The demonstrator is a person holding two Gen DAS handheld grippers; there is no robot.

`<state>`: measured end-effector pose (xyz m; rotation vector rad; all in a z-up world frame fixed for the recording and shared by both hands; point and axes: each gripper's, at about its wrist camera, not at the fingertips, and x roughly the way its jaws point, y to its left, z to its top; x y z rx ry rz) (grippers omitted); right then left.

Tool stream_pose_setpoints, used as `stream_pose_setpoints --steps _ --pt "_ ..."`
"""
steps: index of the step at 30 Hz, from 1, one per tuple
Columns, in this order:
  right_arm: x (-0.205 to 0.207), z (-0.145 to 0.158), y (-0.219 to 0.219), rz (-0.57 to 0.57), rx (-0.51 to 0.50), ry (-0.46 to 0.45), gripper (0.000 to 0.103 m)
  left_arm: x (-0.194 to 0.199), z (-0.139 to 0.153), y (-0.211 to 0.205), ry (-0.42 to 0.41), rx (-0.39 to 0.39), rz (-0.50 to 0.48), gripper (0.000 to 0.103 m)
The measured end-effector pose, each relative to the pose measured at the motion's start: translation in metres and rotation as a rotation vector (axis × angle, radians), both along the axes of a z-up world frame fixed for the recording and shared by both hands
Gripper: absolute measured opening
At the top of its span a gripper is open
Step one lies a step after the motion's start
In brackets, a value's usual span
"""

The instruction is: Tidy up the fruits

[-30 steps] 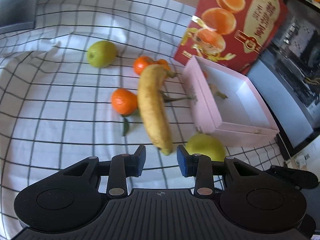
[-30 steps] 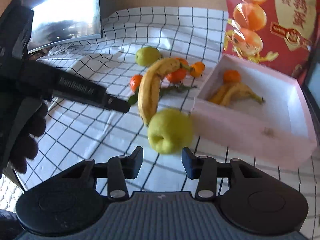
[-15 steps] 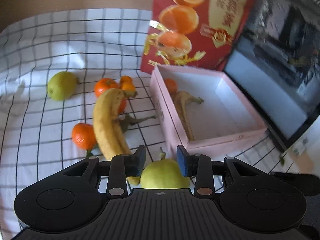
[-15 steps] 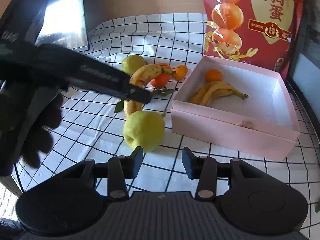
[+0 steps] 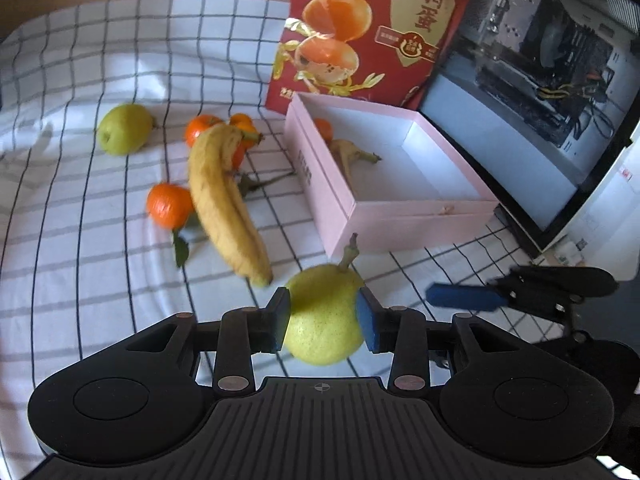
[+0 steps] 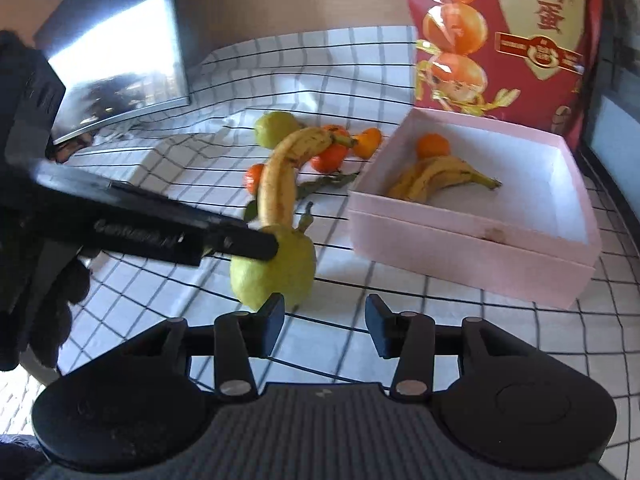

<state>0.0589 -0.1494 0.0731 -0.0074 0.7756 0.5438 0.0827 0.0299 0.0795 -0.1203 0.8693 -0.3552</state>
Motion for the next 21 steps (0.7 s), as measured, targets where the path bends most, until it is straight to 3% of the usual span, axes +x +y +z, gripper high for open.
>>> stream_pose_setpoints --steps 11,14,21 --pt "-0.011 -0.001 0.033 0.176 -0.046 -0.030 0.052 -0.015 -0.001 0.011 0.037 -0.031 0.028 0.042" --pt "-0.012 -0.001 0.038 0.189 -0.064 -0.051 0.061 -0.017 -0.001 0.013 0.051 -0.035 0.037 0.042" --pt "-0.005 -0.007 0.047 0.210 -0.062 -0.060 0.062 -0.021 0.000 0.020 0.064 -0.046 0.066 0.039"
